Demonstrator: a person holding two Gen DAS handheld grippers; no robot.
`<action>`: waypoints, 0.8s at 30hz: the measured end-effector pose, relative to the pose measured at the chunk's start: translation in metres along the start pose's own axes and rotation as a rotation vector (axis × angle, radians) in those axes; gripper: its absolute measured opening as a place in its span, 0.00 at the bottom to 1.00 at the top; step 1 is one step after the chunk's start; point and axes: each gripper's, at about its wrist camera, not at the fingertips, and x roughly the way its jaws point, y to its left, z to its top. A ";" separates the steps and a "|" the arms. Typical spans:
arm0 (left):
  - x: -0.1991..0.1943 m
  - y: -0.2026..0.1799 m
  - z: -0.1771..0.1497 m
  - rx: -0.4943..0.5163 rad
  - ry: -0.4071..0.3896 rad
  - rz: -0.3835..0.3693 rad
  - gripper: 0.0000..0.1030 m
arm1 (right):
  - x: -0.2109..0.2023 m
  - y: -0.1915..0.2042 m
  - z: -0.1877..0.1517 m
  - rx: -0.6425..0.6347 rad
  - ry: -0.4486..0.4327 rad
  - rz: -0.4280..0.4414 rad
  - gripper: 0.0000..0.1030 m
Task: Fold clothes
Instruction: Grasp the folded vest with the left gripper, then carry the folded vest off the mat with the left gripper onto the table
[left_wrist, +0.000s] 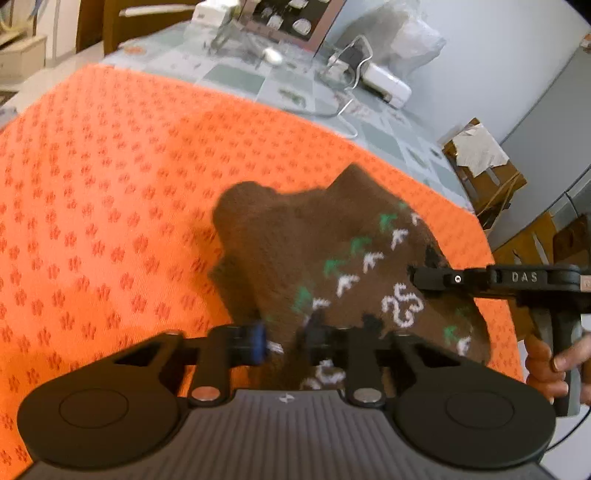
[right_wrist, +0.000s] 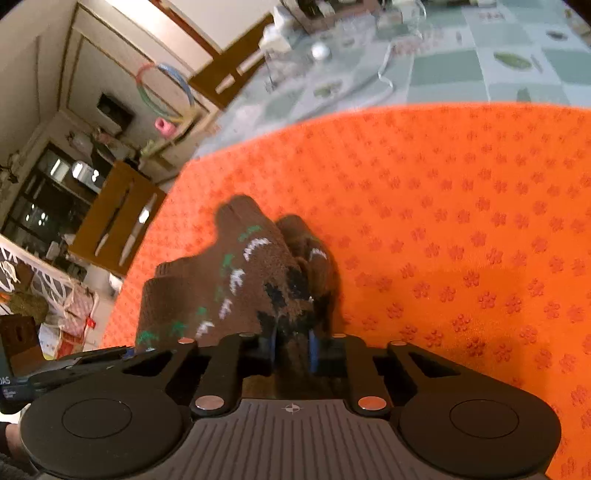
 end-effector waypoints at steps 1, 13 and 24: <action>-0.004 -0.004 0.004 0.014 -0.013 -0.010 0.20 | -0.007 0.004 -0.001 0.002 -0.019 0.001 0.15; -0.005 -0.084 0.082 0.292 -0.050 -0.243 0.20 | -0.119 0.000 -0.011 0.263 -0.343 -0.071 0.15; 0.078 -0.197 0.166 0.339 -0.038 -0.325 0.20 | -0.177 -0.072 0.051 0.331 -0.512 -0.199 0.15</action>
